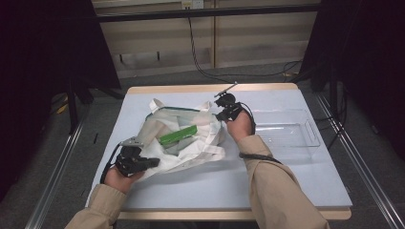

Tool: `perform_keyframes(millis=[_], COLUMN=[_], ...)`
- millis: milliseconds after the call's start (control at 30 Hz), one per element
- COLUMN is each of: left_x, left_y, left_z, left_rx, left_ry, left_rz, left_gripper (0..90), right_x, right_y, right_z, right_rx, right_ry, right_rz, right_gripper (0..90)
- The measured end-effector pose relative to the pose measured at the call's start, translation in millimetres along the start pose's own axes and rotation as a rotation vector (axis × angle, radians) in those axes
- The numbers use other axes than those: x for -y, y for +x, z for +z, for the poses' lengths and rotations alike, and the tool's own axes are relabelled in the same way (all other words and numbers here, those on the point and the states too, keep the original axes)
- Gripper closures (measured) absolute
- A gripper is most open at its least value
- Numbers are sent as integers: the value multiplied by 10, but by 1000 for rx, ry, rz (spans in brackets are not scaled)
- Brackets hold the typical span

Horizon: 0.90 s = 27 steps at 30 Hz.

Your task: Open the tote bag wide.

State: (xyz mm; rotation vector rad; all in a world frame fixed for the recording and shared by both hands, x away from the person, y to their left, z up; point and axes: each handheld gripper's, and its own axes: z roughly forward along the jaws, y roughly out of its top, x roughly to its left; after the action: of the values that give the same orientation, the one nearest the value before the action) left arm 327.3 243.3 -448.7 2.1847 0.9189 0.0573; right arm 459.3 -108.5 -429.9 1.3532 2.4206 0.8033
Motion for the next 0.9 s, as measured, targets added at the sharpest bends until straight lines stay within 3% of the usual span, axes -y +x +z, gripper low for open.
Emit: perform_keyframes(millis=[600, 900], left_x=[27, 39], left_y=[29, 45], left_z=[6, -3], left_rx=[-1, -9], left_ry=[14, 17], left_rz=[-12, -18], left_gripper=[900, 900], right_x=[-30, -26], right_y=[1, -4], right_z=[67, 61], right_rx=[24, 16], right_ry=[48, 38], right_rz=[-5, -8], right_gripper=[892, 890])
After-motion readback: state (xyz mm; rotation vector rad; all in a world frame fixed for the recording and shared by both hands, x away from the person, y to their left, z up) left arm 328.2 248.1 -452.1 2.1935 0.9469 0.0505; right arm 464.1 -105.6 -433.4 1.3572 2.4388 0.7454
